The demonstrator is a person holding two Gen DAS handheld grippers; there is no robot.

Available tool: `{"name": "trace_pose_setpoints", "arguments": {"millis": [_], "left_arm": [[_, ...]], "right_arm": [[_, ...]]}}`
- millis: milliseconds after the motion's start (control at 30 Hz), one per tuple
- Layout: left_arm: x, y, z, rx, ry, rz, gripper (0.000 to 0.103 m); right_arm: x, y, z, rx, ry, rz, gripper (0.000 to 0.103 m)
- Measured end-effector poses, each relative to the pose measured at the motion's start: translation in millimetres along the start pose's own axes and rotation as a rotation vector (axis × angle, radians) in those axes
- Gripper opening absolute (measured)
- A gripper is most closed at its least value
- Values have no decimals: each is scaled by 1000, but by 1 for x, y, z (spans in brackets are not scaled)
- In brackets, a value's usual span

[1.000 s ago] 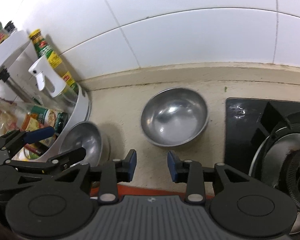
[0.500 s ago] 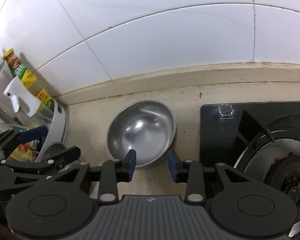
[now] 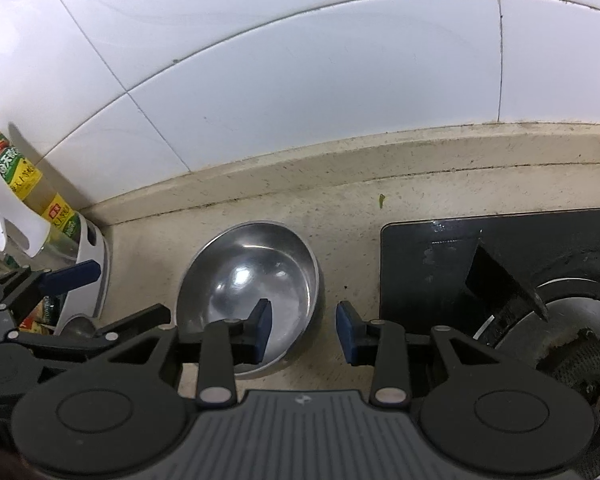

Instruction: Organize plates and bowls

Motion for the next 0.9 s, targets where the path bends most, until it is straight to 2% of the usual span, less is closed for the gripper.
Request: {"name": "trace_pose_setpoints", "arguments": {"millis": [300,667,767,900], "left_arm": [[4,-12,6,-25,-2,-10,93],[4,-33,8,-74,53,-58,93],[4,-38,12,-82,57,-74,91],[2,-44,15,-91,50,-90,83]], "right_arm": [[1,-7,5,-7,-14,-6,32],[4,-25,5,-16,-5,-32,32],[4,-31,5,-10,-8,-50,32],[3,-38,4,-4,1,-65,31]]}}
Point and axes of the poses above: each gripper's, at about its wrist camera, not at the fingertips, and y roughly against the way its jaws point, z to its right, x to its top, the point moved 6 cm from there along -y, roughly the way its jaws point, and after that the axes turned 3 degrees about -y, right-handed, at the moved point
